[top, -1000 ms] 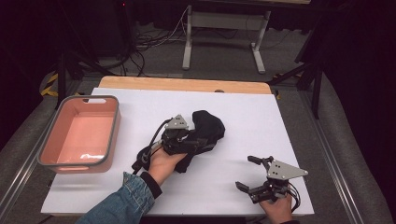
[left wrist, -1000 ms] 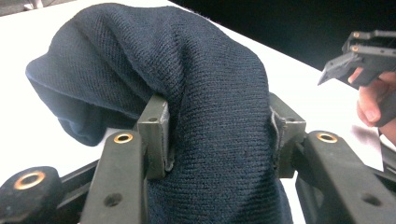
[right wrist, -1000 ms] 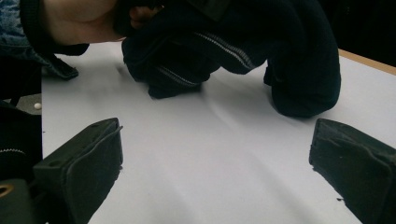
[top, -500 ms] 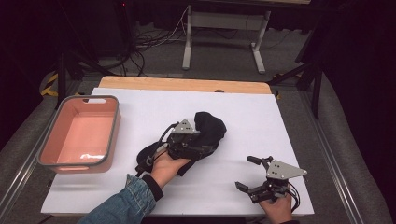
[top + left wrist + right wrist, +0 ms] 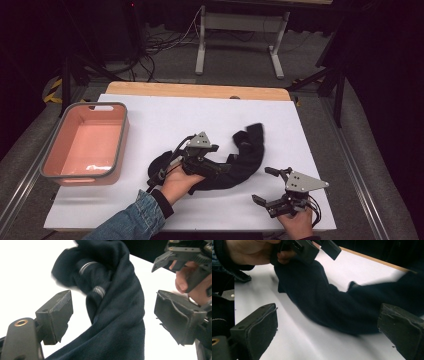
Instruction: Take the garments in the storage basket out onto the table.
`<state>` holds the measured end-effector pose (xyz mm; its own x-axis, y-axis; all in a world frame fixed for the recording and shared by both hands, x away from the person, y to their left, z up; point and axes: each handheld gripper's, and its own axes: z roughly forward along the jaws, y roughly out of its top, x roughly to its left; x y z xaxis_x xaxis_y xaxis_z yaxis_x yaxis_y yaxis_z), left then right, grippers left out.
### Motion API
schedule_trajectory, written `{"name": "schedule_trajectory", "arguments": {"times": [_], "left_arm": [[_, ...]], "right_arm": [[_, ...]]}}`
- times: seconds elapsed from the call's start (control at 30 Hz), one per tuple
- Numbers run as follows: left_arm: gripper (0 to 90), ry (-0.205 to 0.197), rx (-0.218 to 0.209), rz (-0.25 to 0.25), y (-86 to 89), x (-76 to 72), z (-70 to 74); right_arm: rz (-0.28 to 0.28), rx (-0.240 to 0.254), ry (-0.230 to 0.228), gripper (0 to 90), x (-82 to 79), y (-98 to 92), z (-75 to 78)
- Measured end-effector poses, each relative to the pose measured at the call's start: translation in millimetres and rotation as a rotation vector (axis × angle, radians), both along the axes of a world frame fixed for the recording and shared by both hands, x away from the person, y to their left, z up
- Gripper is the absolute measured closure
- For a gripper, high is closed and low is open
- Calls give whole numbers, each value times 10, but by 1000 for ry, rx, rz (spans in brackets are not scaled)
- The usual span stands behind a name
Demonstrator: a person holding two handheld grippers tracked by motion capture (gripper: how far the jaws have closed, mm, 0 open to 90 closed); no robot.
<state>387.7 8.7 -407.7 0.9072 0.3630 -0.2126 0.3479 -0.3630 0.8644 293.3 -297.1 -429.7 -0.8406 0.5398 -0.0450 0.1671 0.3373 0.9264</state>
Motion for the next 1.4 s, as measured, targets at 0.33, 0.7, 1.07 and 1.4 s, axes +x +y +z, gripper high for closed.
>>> {"name": "schedule_trajectory", "arguments": {"times": [0.33, 0.7, 1.07, 1.4], "left_arm": [[102, -38, -21, -27, 23, -36, 125], [38, -75, -18, -92, 99, -87, 355], [29, -129, 1, -86, 285, -157, 480], [37, -174, 7, -63, 646, -265, 504]], "right_arm": [[0, 2, -5, 34, -3, -3, 3], [4, 3, -6, 32, -7, -6, 6], [8, 7, -9, 31, -9, -5, 9], [25, 22, -10, 23, -14, -3, 14]]}}
